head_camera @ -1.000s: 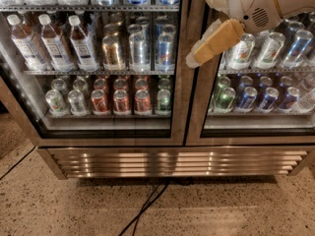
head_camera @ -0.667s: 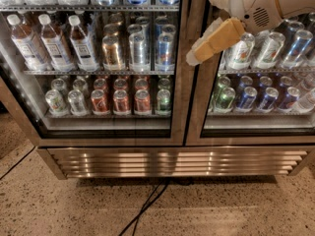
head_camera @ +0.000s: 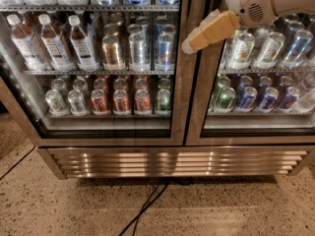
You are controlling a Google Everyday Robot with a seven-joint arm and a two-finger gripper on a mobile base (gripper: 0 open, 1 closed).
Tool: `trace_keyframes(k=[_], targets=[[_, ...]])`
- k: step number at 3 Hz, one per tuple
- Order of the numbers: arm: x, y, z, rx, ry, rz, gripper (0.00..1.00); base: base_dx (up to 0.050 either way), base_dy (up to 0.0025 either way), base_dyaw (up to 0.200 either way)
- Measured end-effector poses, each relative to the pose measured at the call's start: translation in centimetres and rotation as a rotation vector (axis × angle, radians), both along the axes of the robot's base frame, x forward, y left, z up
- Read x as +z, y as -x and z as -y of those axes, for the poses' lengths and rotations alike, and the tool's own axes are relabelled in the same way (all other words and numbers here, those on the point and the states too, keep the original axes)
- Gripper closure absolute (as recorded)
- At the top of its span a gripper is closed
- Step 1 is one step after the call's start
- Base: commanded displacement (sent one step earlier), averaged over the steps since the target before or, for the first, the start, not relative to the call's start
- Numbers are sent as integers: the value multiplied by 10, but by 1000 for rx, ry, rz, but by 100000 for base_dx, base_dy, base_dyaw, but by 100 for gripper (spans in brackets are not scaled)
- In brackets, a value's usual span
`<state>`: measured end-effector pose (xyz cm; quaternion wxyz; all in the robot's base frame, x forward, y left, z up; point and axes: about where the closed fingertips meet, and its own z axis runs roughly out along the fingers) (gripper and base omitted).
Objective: Open left fridge door
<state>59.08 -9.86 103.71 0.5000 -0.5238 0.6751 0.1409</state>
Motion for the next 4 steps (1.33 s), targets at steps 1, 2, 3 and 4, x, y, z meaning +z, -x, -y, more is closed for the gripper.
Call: trace_keyframes(k=[1,2,3,4], targets=[[2,-2,0,-5,-4,7,0,0,0,0],[2,-2,-3,-13,-35,16,0,0,0,0],[-18,1,-12,-42,-186,-13,0,0,0,0],[5,4,-34,-51,-306,-2,0,0,0,0]])
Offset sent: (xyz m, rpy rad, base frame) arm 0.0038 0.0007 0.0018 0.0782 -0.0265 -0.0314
